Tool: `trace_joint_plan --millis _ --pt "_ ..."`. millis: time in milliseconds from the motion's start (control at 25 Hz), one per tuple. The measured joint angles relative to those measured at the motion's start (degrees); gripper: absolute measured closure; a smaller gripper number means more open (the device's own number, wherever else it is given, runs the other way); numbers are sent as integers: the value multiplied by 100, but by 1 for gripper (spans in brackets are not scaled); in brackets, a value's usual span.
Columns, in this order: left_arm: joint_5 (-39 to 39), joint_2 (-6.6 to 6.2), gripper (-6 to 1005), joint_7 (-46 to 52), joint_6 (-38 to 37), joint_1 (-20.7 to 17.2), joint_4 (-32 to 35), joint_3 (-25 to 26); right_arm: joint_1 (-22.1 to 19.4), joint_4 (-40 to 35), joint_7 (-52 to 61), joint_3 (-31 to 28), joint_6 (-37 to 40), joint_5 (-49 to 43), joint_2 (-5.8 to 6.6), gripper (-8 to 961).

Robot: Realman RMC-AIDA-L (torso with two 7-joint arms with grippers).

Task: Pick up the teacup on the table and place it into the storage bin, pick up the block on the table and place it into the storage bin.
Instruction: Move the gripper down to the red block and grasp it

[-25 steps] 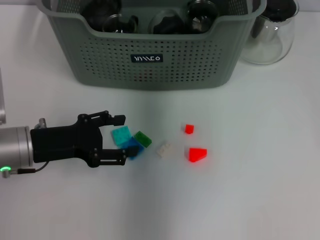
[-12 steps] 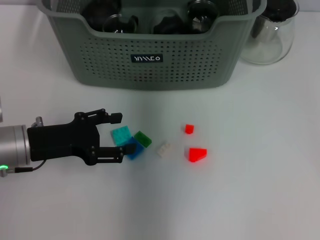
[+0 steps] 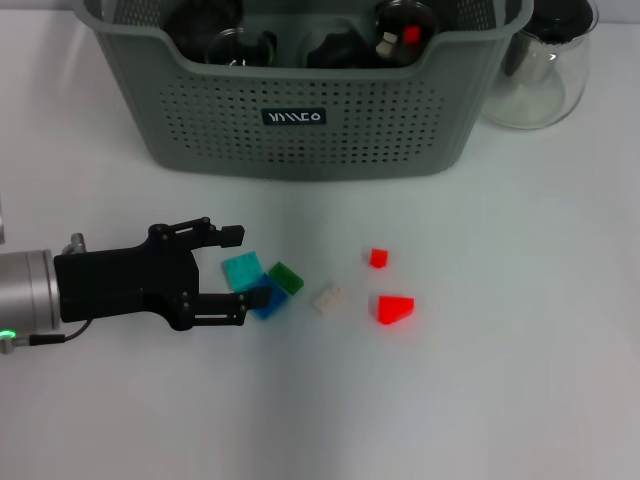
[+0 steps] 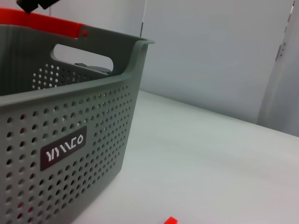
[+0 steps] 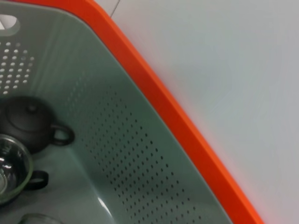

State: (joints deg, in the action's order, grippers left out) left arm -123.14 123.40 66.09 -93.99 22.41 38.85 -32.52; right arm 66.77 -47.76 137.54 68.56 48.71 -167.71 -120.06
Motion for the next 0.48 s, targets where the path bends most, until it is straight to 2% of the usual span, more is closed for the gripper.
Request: trace_joint_plan --millis 160,240,480 --pt "0 0 142 6 -16 -12 0 5 -97 -368 -6 -17 154 204 -19 380" --pt "0 0 142 2 -18 -20 0 12 -208 -767 -115 8 464 618 -15 280" --pt "0 0 142 -4 -43 -33 0 19 -640 -1997 -890 -259 1938 2449 88 259"
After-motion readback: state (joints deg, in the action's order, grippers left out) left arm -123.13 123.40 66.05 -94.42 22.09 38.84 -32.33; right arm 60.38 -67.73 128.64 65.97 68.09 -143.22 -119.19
